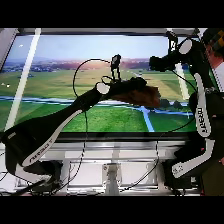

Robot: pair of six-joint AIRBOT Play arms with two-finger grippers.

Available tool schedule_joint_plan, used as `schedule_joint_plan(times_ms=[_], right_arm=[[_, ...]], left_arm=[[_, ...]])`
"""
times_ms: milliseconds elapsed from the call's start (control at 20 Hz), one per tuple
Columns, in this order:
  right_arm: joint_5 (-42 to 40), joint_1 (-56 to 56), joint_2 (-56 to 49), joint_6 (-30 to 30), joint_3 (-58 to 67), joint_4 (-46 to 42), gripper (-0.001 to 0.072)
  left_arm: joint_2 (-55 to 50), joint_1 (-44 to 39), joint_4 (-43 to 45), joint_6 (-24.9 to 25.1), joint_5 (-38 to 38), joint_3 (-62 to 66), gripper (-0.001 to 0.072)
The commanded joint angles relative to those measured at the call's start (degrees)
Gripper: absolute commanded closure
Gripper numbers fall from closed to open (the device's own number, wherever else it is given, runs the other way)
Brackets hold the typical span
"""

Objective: Fold the clothes and pants, and hang the long-sleeved shirts on hangers.

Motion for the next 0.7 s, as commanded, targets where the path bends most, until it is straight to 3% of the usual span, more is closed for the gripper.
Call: schedule_joint_plan(times_ms=[0, 150, 250, 350, 400, 450, 500, 550, 600, 650], right_arm=[[0.81, -0.17, 0.04, -0.02, -0.13, -2.01, 0.0555], [2.84, -0.20, 0.00, -0.28, -0.15, -2.23, 0.0555], [5.35, 0.55, -0.04, -6.58, -0.17, 2.69, 0.0562], [6.75, 2.29, -0.04, -13.09, -0.17, 8.17, 0.0616], [6.16, 3.37, -0.09, -13.64, -0.17, 6.93, 0.0696], [5.70, 4.22, -0.20, -13.38, -0.17, 3.63, 0.0697], [5.75, 4.48, -0.26, -12.68, -0.31, 1.03, 0.0590], [5.99, 4.13, -0.44, -10.21, -0.35, -2.16, 0.0246], [6.56, 3.43, -0.48, -7.54, -0.63, -5.42, 0.0140], [7.82, 2.19, -0.50, -7.08, -0.92, -6.91, 0.0140]], left_arm=[[2.54, 1.14, -0.07, 5.95, -0.24, 0.07, 0.0094], [5.60, 4.04, -0.04, 10.73, -0.24, 0.07, 0.0093], [7.34, 6.58, 0.39, 10.91, -0.26, 0.07, 0.0094], [8.24, 9.09, 0.37, 10.88, -1.36, 0.07, 0.0094], [8.28, 10.19, 0.37, 10.86, -2.45, 0.07, 0.0094], [8.28, 11.34, 0.37, 10.86, -4.63, 0.07, 0.0094], [8.28, 12.33, 0.37, 10.84, -7.23, 0.04, 0.0094], [8.28, 13.27, 0.37, 10.84, -10.62, 0.04, 0.0094], [8.28, 13.99, 0.39, 10.86, -13.46, 0.02, 0.0095], [8.26, 14.60, 0.39, 10.86, -15.65, 0.00, 0.0095]])
